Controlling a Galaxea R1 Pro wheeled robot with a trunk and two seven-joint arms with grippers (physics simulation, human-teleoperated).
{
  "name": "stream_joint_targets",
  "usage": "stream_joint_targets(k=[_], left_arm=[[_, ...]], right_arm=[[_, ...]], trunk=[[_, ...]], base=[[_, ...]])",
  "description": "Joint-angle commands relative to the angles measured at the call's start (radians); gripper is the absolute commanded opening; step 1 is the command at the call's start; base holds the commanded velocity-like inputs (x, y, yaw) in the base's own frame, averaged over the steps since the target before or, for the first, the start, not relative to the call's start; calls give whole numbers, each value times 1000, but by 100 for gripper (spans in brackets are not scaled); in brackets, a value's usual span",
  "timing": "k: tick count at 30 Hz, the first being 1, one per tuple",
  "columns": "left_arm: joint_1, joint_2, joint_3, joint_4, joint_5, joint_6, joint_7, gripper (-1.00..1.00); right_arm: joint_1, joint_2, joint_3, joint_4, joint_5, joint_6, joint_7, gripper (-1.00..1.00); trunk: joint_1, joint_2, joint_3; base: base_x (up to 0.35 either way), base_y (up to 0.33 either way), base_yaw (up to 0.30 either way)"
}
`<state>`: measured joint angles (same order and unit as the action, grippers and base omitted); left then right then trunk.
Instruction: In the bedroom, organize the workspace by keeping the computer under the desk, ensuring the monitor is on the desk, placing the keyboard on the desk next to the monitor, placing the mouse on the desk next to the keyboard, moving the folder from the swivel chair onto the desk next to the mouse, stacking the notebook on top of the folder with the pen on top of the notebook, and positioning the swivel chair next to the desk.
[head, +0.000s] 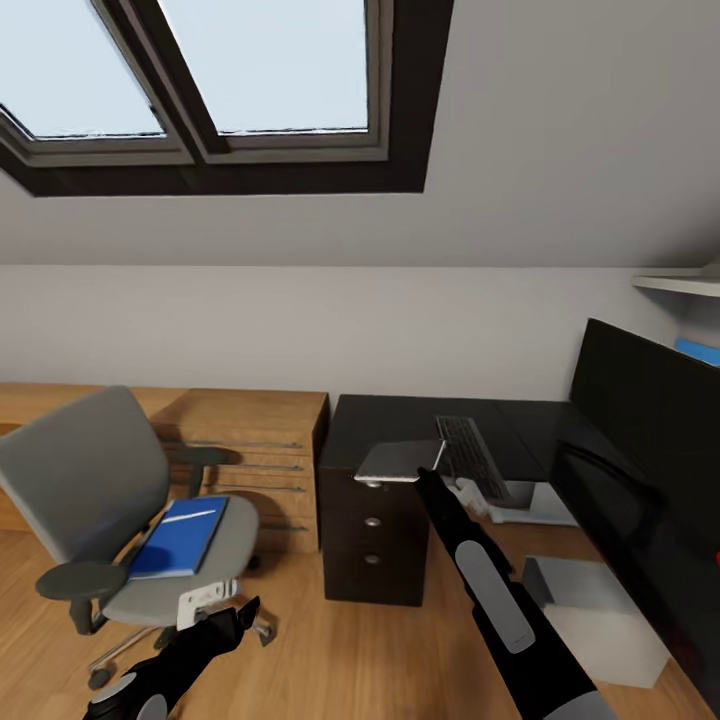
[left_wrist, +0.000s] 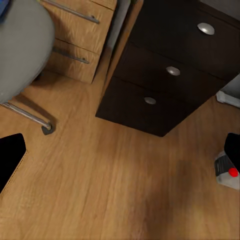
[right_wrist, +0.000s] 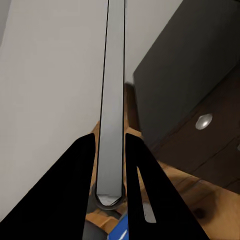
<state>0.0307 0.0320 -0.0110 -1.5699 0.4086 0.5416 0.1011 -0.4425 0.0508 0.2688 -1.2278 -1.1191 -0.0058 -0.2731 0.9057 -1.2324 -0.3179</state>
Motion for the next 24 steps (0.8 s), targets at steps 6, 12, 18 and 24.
stream_joint_targets(k=[6, 12, 18, 24], left_arm=[[0, 0, -3, -1, 11, 3, 9, 100], [0, 0, -3, -1, 12, 3, 9, 100], [0, 0, -18, 1, 10, 3, 9, 100], [0, 0, -40, 1, 10, 2, 11, 100]], right_arm=[[-1, 3, 9, 13, -1, -6, -8, -100], [-1, 4, 13, 19, 0, -13, -9, -100], [-1, 6, 16, 31, 6, -100, -10, -100], [-1, 15, 19, 69, 4, -213, -8, -100]], trunk=[[1, -1, -1], [1, -1, -1], [1, -1, -1], [1, -1, -1]], base=[[195, 288, 0], [197, 282, 0], [151, 99, 0], [28, 10, 0]])
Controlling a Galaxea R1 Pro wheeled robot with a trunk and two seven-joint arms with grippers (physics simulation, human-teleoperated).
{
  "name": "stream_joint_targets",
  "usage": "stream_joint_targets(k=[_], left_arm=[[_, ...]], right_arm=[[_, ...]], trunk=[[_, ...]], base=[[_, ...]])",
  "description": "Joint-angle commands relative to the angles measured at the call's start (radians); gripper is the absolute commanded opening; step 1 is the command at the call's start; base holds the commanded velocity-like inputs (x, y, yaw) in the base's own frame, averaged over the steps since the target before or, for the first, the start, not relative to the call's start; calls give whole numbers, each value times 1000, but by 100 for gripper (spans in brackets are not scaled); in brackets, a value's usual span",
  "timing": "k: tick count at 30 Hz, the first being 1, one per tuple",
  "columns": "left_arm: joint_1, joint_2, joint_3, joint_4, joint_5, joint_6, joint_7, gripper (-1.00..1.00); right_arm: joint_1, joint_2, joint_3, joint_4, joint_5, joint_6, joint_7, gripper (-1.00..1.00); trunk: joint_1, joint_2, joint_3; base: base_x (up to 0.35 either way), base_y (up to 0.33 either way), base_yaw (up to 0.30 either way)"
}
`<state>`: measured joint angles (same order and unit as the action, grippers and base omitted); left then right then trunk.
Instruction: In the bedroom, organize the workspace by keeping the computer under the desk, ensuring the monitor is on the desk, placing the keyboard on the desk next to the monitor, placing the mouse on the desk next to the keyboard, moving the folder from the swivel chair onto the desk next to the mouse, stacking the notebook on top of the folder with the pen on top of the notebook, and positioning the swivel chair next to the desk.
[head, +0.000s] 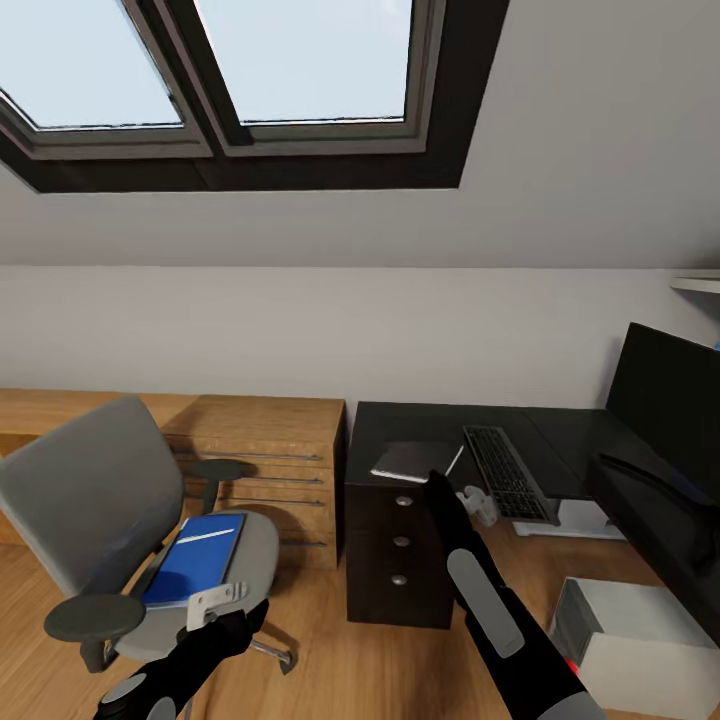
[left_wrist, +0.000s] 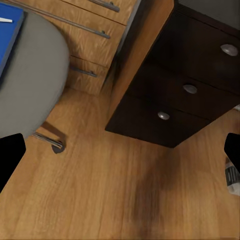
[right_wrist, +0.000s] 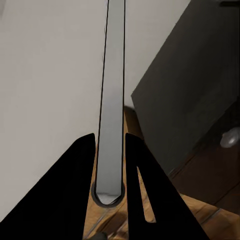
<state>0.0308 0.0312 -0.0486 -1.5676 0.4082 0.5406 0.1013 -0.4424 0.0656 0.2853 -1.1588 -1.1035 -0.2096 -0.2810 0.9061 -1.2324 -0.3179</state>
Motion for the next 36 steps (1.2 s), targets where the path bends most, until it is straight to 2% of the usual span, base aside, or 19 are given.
stream_joint_targets(k=[1, 4, 7, 19, 36], left_arm=[[0, 1, -4, -2, 11, 3, 10, 100], [0, 1, -8, -2, 11, 3, 11, 100], [0, 1, -9, 0, 11, 2, 11, 100], [0, 1, -10, 3, 10, 2, 11, 100], [0, 1, -23, 4, 10, 4, 12, 100]], right_arm=[[-1, 4, 3, 7, -12, -24, 1, -100], [-1, 34, 4, 54, -16, -101, 3, -100], [-1, 43, 5, 68, -19, -122, 4, -100], [-1, 58, 6, 73, -22, -132, 5, -100], [-1, 57, 3, 75, -21, -132, 7, -100]], trunk=[[0, -1, -1], [0, -1, -1], [0, -1, -1], [0, -1, -1], [0, -1, -1]], base=[[10, 4, 0], [5, 2, 0], [1, 0, 0], [28, 0, 0], [308, 0, 0]])
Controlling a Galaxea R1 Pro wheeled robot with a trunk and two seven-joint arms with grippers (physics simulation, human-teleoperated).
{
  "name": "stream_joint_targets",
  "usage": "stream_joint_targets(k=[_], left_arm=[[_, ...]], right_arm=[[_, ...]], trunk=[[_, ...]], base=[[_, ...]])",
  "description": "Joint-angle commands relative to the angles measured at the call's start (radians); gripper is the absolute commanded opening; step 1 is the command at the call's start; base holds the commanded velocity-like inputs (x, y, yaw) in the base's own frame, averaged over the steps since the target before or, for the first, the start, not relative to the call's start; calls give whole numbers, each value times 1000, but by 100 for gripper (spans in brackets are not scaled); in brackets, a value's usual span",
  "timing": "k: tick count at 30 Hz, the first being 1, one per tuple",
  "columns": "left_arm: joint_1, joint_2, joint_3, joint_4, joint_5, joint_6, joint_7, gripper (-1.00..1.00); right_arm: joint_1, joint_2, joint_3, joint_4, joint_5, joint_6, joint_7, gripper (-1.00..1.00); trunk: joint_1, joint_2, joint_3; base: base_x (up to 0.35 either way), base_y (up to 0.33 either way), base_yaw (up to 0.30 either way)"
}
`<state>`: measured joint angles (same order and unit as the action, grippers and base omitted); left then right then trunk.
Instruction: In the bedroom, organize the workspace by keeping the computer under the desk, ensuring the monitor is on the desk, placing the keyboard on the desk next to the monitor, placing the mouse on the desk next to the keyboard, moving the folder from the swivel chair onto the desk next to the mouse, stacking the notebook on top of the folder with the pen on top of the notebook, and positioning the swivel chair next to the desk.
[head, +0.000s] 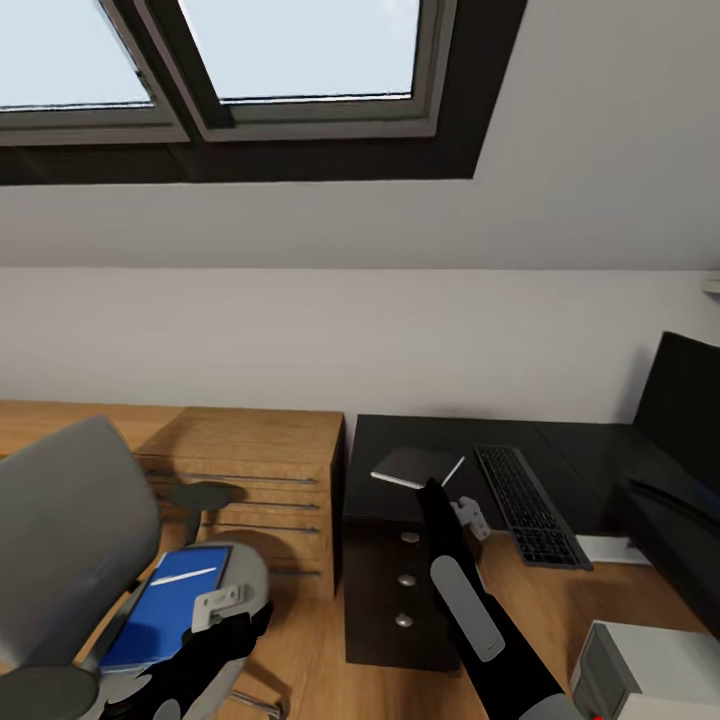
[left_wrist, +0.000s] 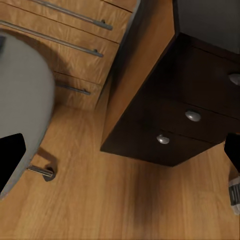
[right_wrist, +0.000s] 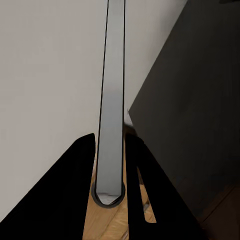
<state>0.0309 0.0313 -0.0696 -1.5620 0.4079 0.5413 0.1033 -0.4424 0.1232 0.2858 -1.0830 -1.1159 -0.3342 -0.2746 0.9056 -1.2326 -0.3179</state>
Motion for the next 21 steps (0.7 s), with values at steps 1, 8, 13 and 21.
stream_joint_targets(k=[1, 8, 13, 21], left_arm=[[0, 1, -2, -2, 11, 3, 10, 100], [0, 1, -1, -1, 11, 2, 12, 100], [0, 1, -1, -1, 12, 2, 12, 100], [0, -1, -1, -1, 14, 2, 13, 100]], right_arm=[[-1, 0, 3, -1, -8, -8, 1, -100], [-1, -1, 15, 10, -5, -8, 3, -100], [-1, -2, 17, 39, -5, -9, 3, -100], [-1, -2, 16, 52, -6, -12, 1, -100]], trunk=[[1, -1, -1], [1, -1, -1], [1, -1, -1], [1, -1, -1]], base=[[321, 0, 0], [105, 0, 0], [11, 0, 0], [2, 0, 0]])
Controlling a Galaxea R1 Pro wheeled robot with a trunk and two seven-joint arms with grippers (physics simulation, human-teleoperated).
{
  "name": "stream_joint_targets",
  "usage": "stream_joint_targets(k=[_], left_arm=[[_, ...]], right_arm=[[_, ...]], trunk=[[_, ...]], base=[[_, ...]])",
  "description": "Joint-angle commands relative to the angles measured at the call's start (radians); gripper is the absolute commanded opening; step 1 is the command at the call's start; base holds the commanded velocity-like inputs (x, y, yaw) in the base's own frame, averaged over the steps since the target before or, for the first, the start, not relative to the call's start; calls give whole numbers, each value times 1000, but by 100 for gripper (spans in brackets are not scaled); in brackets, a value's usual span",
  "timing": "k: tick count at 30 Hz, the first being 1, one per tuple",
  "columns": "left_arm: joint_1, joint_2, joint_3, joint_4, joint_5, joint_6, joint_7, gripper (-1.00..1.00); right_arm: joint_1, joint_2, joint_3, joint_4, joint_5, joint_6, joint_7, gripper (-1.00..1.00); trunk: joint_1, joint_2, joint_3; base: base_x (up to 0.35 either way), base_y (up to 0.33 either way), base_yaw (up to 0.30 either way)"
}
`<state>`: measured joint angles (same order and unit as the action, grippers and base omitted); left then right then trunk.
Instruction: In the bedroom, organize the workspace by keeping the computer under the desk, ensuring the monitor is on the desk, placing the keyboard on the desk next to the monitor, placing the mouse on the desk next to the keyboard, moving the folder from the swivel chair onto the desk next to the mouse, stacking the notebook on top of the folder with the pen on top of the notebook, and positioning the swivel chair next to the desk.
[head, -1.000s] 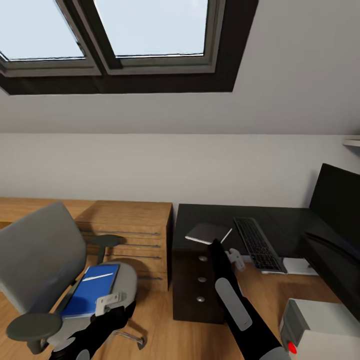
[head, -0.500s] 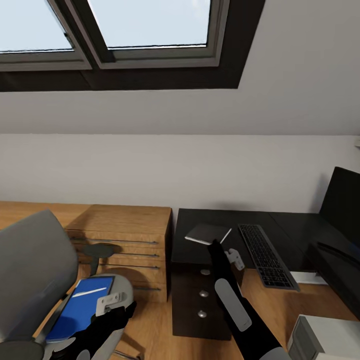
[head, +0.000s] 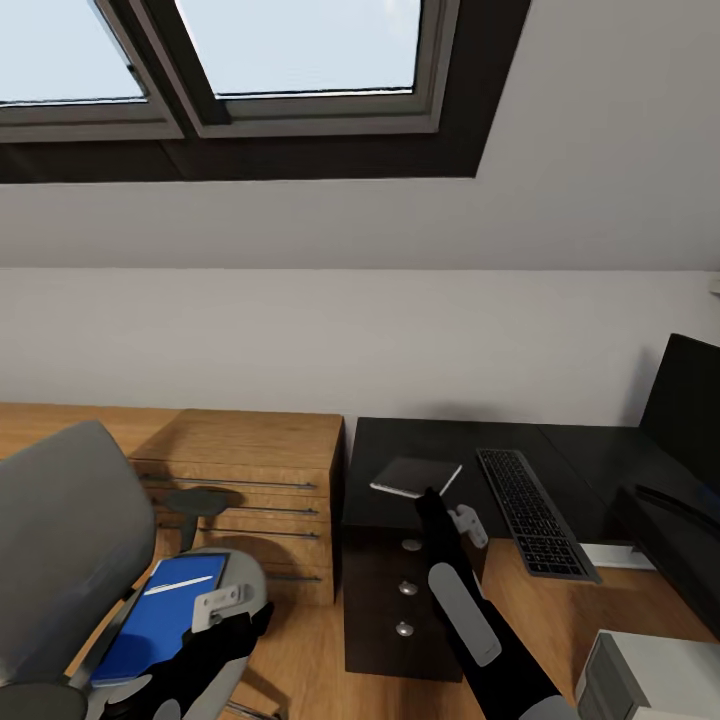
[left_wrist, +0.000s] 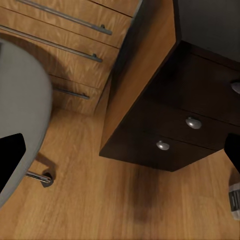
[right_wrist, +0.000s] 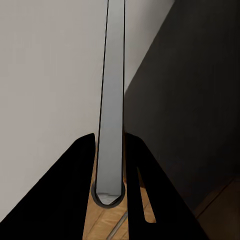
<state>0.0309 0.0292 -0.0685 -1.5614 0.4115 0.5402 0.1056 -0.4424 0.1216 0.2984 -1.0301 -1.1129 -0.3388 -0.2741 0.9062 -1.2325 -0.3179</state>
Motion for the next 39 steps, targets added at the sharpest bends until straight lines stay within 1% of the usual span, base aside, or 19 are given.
stream_joint_targets(k=[1, 6, 7, 11, 12, 17, 22, 28, 30, 39], left_arm=[[0, 0, -2, -2, 11, 3, 10, 100], [0, -4, -1, -2, 12, 3, 12, 100], [0, -6, -1, -2, 12, 3, 14, 100], [0, -6, -1, -2, 12, 3, 15, 100], [0, -6, -1, -2, 12, 3, 15, 100], [0, -6, -1, -2, 12, 3, 15, 100], [0, -7, -1, -2, 12, 3, 16, 100], [0, -11, -1, -2, 12, 2, 16, 100], [0, -15, -1, -2, 12, 2, 16, 100], [0, -17, -1, -2, 11, 1, 16, 100]], right_arm=[[-1, 0, 3, 0, -10, -9, 0, -100], [-1, 0, 2, 2, -31, -23, -2, -100], [-1, 0, 3, -2, -95, -28, 0, -100], [-1, 0, 4, -3, -146, -29, 1, -100], [-1, 0, 5, -4, -170, -29, 1, -100], [-1, 0, 5, -7, -220, -29, 1, -100], [-1, 1, 5, -9, -244, -29, 1, -100], [-1, 1, 5, -10, -257, -29, 1, -100], [-1, 1, 5, -11, -259, -29, 1, -100], [-1, 1, 4, -11, -260, -30, 1, -100]], trunk=[[0, -1, -1], [0, -1, -1], [0, -1, -1], [0, -1, -1], [0, -1, -1], [0, -1, -1], [0, -1, -1], [0, -1, -1], [8, -15, -7], [42, -78, -35]], base=[[0, 0, 0], [0, 0, 0], [0, 0, 0], [0, 0, 0], [0, 0, 0], [0, 0, 0], [0, 0, 0], [0, 0, 0], [0, 0, 0], [0, 0, 0]])
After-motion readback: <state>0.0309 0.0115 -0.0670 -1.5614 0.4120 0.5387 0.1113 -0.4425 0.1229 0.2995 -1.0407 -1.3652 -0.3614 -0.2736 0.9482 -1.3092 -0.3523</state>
